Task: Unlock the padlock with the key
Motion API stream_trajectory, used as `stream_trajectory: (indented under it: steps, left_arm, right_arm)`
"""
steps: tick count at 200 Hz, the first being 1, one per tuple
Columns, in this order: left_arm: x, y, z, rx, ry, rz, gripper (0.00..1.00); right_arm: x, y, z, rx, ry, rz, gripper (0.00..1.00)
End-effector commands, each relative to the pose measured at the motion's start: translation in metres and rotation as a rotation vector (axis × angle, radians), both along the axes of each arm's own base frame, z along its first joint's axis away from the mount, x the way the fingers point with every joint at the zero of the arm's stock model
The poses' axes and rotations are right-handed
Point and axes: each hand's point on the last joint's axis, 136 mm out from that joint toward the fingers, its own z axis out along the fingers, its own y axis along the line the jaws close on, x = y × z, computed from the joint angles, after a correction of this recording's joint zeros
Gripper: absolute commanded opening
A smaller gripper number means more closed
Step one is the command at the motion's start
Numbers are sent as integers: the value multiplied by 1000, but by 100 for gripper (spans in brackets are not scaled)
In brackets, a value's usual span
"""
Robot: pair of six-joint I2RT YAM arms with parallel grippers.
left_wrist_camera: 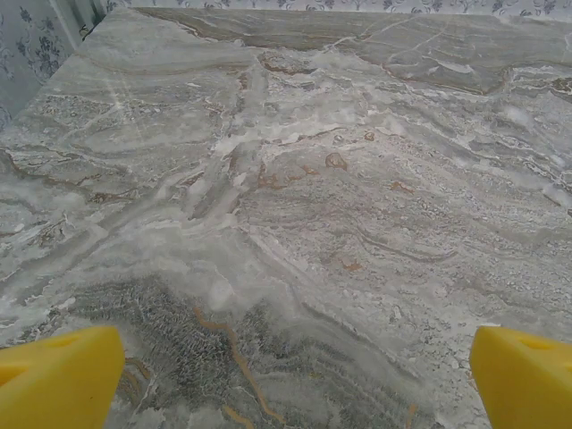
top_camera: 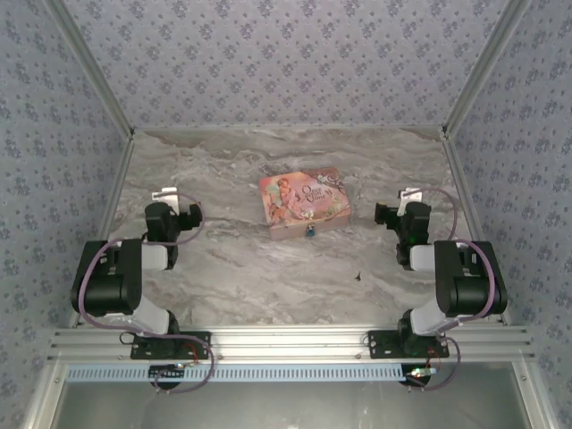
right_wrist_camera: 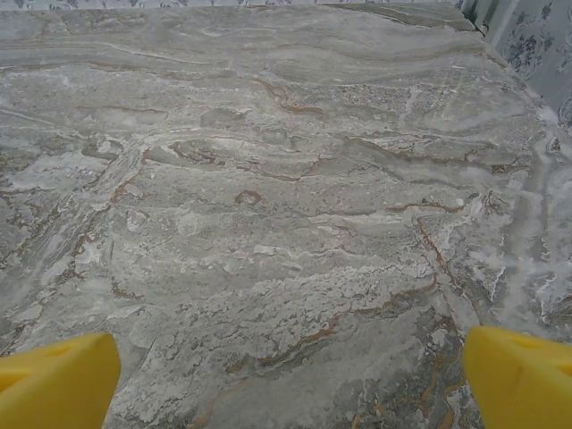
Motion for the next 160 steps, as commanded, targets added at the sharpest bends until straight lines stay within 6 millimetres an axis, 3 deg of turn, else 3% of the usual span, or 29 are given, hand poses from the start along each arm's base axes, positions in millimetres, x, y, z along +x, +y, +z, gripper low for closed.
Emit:
stream_trajectory:
  steps: [1, 123, 144, 160]
  left_arm:
    - [5, -2, 9, 19, -23, -11, 99]
    - [5, 1, 9, -7, -24, -11, 99]
    - [2, 3, 24, -1, -31, 8, 100]
    - [-4, -3, 45, 13, -37, -14, 99]
  right_arm:
    - [3, -1, 6, -4, -23, -9, 100]
    - [3, -1, 5, -1, -21, -6, 100]
    - [2, -2, 8, 4, -23, -11, 100]
    - [2, -4, 24, 9, -12, -19, 100]
